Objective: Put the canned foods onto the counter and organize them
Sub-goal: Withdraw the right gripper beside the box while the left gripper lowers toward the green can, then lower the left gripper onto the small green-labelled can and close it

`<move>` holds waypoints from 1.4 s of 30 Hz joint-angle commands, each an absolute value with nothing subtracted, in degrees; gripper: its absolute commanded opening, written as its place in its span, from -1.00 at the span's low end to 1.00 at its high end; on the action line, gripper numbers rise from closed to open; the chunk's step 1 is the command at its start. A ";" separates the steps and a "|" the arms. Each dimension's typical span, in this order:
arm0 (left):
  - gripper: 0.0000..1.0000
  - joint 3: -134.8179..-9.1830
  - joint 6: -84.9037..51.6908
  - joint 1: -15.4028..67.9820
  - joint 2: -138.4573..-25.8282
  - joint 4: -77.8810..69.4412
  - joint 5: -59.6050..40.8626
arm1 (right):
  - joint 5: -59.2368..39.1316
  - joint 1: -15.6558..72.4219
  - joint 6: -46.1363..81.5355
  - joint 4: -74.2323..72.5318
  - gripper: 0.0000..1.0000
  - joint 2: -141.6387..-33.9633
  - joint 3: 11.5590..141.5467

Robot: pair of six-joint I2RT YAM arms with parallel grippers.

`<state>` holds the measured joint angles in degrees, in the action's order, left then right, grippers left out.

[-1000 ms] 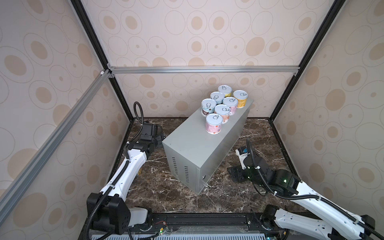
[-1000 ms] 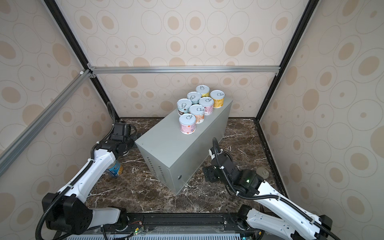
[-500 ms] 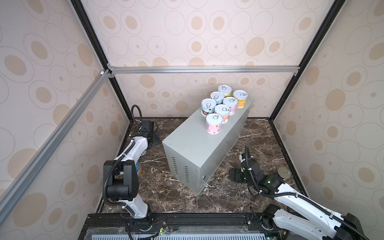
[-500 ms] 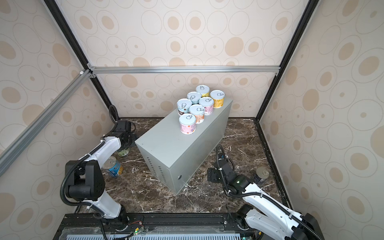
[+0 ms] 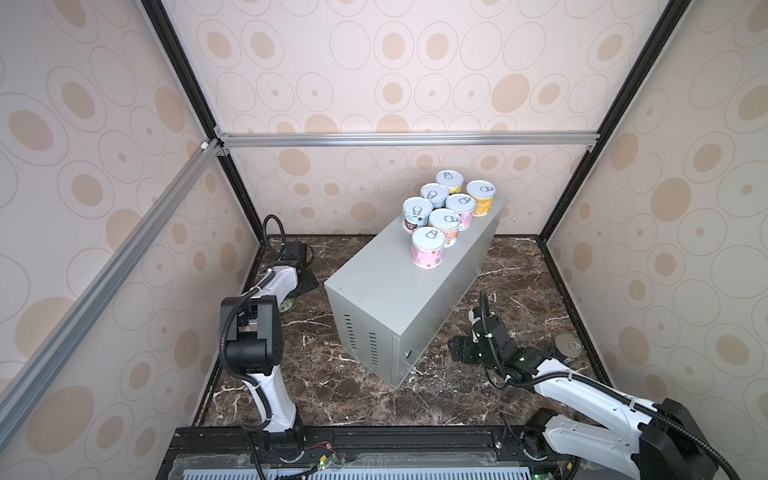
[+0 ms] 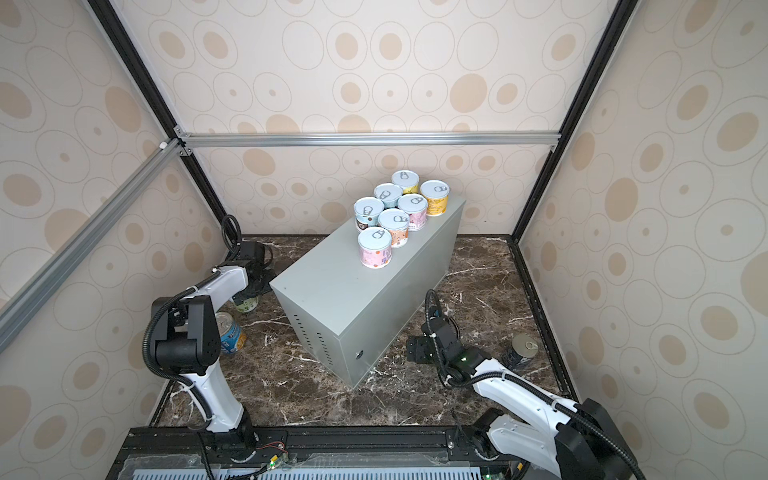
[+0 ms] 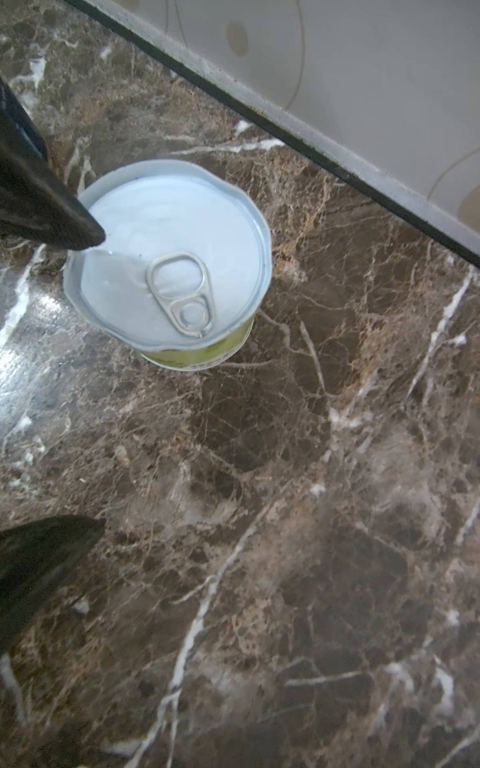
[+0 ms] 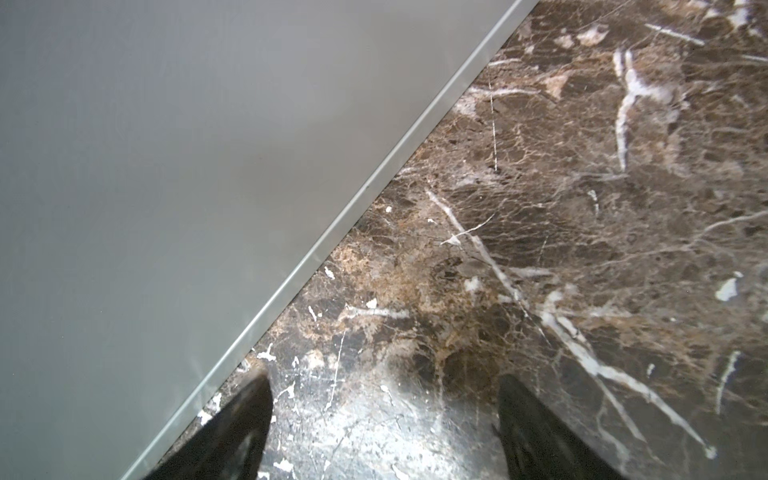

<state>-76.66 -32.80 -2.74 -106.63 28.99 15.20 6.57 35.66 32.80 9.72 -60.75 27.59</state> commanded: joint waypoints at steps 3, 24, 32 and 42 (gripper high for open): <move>0.99 -76.41 -36.03 -4.74 -105.63 28.68 19.35 | 4.36 35.04 32.60 7.23 0.74 -62.43 26.95; 0.99 -75.85 -34.71 -9.12 -110.33 25.79 15.40 | 3.21 34.78 32.68 5.96 0.75 -65.63 26.96; 0.94 -74.88 -34.35 -9.14 -111.90 23.45 14.14 | 2.99 34.72 32.69 5.53 0.75 -66.70 27.06; 0.75 -72.94 -34.12 -9.05 -112.06 19.85 13.07 | 2.43 34.67 32.75 5.18 0.75 -67.74 27.07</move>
<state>-72.55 -34.68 -8.69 -111.90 21.30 12.95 2.70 34.96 32.73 5.91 -67.42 27.46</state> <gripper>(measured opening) 0.877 0.877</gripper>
